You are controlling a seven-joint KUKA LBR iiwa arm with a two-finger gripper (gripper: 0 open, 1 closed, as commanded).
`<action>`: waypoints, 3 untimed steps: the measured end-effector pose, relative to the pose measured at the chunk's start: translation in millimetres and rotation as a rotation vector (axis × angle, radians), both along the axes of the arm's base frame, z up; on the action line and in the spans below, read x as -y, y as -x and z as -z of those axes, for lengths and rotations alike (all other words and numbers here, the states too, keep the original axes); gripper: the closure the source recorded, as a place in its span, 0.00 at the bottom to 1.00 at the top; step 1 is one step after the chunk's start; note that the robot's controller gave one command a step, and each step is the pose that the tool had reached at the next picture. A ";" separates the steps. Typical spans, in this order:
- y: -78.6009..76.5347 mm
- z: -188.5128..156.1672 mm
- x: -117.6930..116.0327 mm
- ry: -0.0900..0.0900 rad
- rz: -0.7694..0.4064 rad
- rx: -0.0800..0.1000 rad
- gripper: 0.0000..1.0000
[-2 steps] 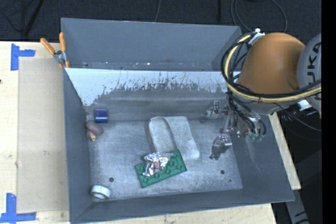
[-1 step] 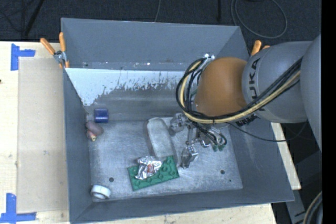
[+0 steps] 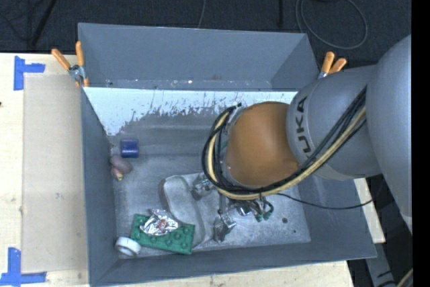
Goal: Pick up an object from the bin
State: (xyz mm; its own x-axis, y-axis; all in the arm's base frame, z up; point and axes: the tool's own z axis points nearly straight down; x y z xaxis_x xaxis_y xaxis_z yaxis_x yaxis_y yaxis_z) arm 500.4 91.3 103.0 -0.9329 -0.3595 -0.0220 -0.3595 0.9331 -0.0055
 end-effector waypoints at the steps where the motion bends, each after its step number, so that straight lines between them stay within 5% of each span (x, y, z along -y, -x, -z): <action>1: 15.8 0.9 -53.8 -0.002 0.166 0.008 0.00; 2: 8.5 5.3 -60.5 -0.010 0.316 0.007 0.00; 3: 4.1 -18.9 -94.4 -0.004 0.416 -0.021 0.00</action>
Offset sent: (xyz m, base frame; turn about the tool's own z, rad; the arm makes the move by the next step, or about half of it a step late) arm -0.0254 0.0571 -0.0077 0.1577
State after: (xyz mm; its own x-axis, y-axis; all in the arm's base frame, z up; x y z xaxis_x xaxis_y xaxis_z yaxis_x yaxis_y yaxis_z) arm 496.3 185.7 121.9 -0.9988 0.0485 -0.0016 0.0485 0.9988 0.0014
